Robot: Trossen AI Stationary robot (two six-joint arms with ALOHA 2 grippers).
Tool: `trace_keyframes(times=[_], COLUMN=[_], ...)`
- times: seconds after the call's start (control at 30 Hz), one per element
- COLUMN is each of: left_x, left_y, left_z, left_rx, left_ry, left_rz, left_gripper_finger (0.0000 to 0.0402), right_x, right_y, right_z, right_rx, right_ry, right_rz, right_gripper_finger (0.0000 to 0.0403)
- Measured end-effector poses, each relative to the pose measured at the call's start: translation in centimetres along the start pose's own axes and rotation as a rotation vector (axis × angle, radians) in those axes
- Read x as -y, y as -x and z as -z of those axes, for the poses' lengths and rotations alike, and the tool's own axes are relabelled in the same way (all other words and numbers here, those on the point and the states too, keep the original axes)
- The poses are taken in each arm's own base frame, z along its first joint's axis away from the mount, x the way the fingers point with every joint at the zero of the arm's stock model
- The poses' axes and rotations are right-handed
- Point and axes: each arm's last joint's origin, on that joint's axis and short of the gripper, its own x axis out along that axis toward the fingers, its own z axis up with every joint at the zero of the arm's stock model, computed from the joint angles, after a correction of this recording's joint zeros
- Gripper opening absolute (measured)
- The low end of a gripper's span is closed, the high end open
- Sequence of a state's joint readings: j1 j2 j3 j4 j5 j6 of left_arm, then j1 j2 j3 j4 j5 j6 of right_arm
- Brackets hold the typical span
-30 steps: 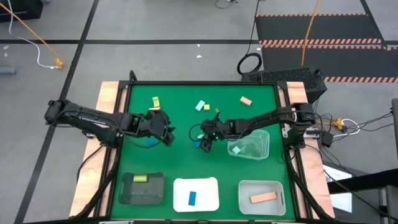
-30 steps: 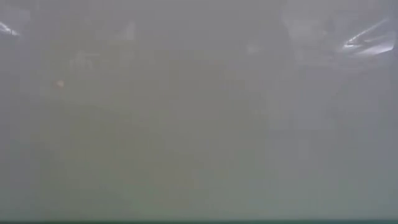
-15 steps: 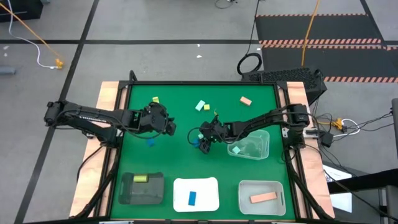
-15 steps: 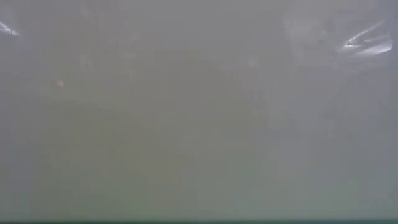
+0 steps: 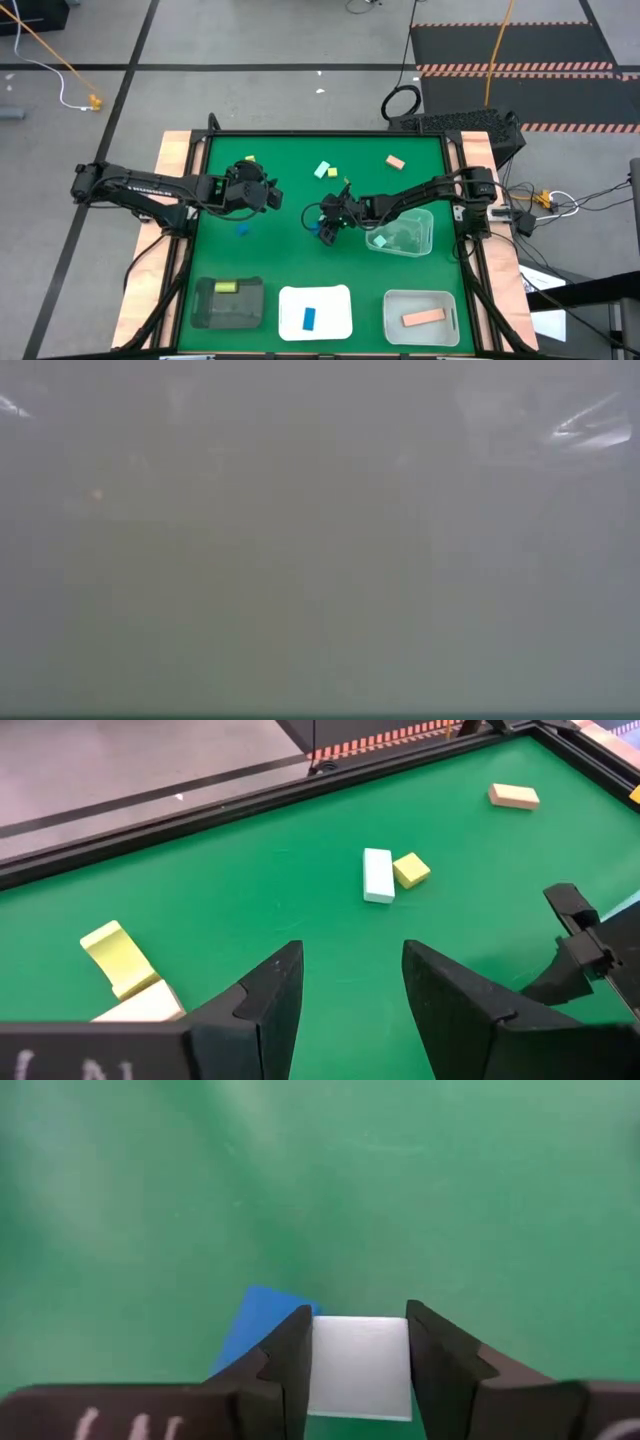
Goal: Sort & place blocks by color
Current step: Put the bottom light blue block into the transparent bin
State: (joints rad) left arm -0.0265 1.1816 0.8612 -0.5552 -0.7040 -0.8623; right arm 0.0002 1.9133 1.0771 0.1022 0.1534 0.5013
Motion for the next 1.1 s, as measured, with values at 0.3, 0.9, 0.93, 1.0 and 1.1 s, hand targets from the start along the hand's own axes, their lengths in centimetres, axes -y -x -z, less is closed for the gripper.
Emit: trace_keyframes(times=[0.3,0.9,0.93,1.0,1.1], left_x=[0.0,0.6,0.6,0.6,0.6], left_y=[0.0,0.1,0.1,0.1,0.0], left_z=[0.0,0.0,0.0,-0.1,-0.2], left_rx=[0.000,-0.042,-0.040,-0.037,-0.035], left_ry=[-0.033,0.038,0.036,0.031,0.033], left_rz=[0.000,0.089,0.091,0.095,0.093], left_gripper_finger=[0.0172,0.0172,0.0172,0.0172,0.0172], right_x=[-0.2,-0.7,-0.7,-0.6,-0.7], right_y=[0.6,14.3,15.2,17.0,19.1], right_z=[-0.3,-3.9,-3.6,-2.7,-1.2], right_rx=[-0.022,0.030,0.006,-0.064,-0.148], right_ry=[-0.065,-0.093,-0.109,-0.135,-0.168], right_rz=[-0.054,-0.100,-0.095,-0.072,-0.044], right_gripper_finger=[0.0116,0.0116,0.0117,0.0118,0.0117])
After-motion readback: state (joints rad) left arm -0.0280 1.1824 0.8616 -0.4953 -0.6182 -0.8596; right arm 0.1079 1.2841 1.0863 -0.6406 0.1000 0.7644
